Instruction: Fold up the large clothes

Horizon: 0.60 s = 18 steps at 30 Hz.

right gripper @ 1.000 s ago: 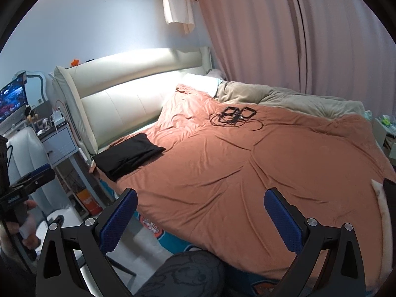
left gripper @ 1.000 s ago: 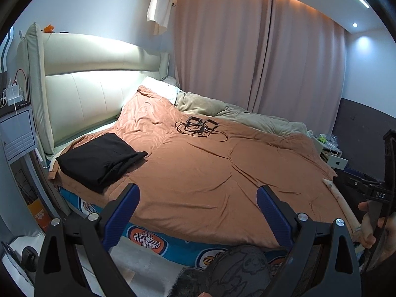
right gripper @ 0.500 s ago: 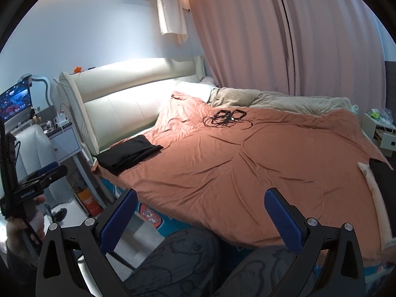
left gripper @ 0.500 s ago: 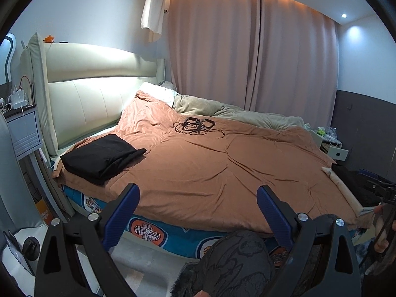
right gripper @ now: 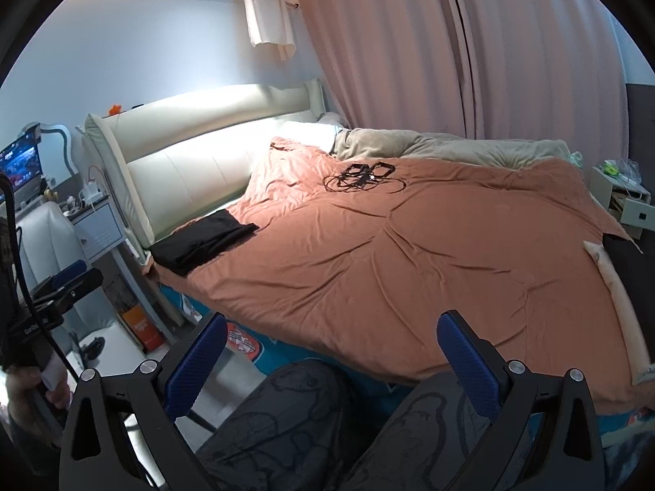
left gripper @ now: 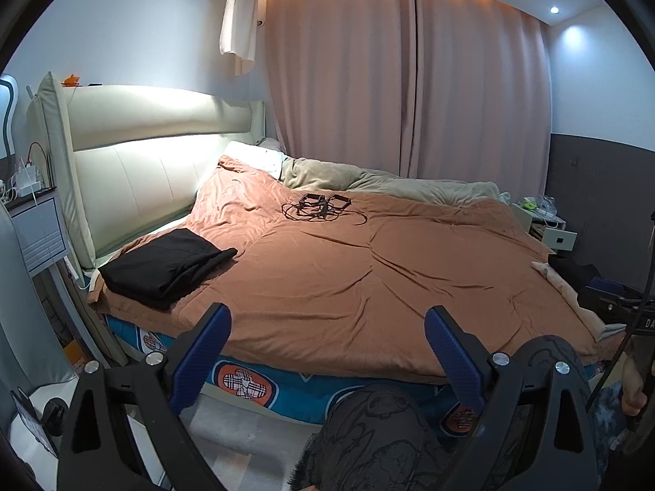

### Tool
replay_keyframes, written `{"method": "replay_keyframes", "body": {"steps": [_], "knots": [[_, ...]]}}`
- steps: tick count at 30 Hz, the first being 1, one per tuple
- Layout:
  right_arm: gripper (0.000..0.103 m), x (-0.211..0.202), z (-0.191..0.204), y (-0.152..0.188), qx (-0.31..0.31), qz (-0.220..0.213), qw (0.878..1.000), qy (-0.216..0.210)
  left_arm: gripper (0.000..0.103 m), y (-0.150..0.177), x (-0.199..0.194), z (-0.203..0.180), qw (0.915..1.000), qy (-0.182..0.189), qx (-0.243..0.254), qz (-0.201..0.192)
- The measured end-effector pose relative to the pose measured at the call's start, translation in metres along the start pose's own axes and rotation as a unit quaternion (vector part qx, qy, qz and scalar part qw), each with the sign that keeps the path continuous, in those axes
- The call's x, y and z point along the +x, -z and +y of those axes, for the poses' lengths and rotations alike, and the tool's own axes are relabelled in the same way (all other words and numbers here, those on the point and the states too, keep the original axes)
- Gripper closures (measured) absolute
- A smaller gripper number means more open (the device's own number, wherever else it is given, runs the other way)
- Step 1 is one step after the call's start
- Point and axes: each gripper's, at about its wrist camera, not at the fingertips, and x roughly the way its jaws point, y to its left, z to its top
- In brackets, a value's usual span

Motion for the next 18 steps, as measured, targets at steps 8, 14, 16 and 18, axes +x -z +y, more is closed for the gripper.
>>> {"method": "replay_keyframes", "body": {"steps": [8,14,16,18], "knots": [[0.000,0.0028,0.0014,0.0014,-0.001,0.006,1.000,0.000,0.006,0.0032,0.0028,0.0008,0.9999,-0.002,-0.006,0.011],[0.000,0.0041,-0.0001,0.0007,-0.002,0.012,1.000,0.001,0.006,0.0037,0.0026,0.0030,0.9998,0.000,-0.013,0.015],[0.000,0.0039,-0.0002,0.0009,-0.002,0.011,1.000,0.001,0.006,0.0030,0.0015,0.0013,0.9999,-0.001,-0.010,0.013],[0.000,0.0047,-0.0014,-0.0001,-0.003,0.011,1.000,0.000,0.006,0.0023,0.0011,0.0005,0.9999,-0.001,-0.009,0.011]]}}
